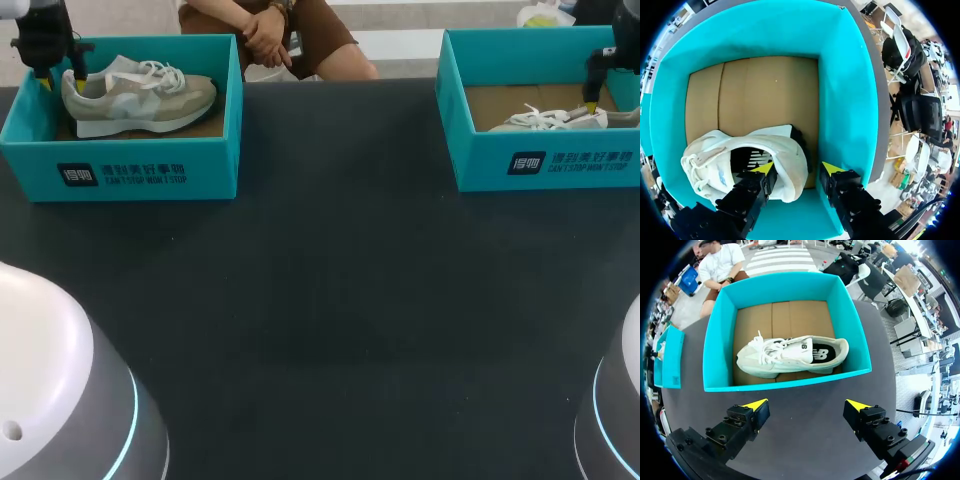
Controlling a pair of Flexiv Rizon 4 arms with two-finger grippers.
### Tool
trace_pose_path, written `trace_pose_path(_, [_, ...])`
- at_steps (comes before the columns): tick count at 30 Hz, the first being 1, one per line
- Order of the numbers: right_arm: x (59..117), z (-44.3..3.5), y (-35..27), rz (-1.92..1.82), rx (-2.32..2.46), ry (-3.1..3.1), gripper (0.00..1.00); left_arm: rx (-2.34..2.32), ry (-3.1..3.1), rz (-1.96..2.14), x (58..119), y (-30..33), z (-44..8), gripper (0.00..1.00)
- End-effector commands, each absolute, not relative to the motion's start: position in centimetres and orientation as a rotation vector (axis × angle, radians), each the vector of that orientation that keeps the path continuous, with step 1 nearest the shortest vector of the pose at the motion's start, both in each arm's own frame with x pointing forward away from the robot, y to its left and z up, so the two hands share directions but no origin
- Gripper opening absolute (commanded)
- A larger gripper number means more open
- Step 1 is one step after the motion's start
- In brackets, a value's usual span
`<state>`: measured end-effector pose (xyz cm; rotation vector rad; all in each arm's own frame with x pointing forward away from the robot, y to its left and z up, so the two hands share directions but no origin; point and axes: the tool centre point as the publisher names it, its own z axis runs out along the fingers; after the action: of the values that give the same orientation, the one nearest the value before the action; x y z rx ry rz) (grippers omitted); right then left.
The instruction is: Take the shoe out of the shoebox, open the shoe tongue, remove and reinsert the insole, then place the shoe into the shoebox
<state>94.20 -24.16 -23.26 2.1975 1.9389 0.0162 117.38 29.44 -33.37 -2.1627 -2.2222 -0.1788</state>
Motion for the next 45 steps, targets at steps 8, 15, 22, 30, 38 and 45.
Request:
trace_pose_path(8, [94.2, -23.3, -24.2, 0.018, 2.198, 1.939, 1.00, -2.112, -2.237, -0.131, 118.3, 29.5, -35.3, 0.53])
trace_pose_path(15, [94.2, -23.3, -24.2, 0.018, 2.198, 1.939, 1.00, -2.074, -2.230, -0.135, 118.4, 29.6, -36.4, 0.40])
trace_pose_path(22, [94.2, -23.3, -24.2, 0.018, 2.198, 1.939, 1.00, -2.087, -2.198, -0.153, 118.2, 29.9, -36.1, 0.09])
trace_pose_path(30, [94.2, -23.3, -24.2, 0.018, 2.198, 1.939, 1.00, -2.210, -2.065, -0.146, 117.5, 30.2, -32.3, 0.00])
trace_pose_path(38, [94.2, -23.3, -24.2, 0.018, 2.198, 1.939, 1.00, -2.225, -2.047, -0.195, 117.4, 30.5, -25.3, 0.00])
trace_pose_path(45, [94.2, -23.3, -24.2, 0.018, 2.198, 1.939, 1.00, -2.355, -2.041, -0.274, 116.8, 31.1, -20.3, 0.00])
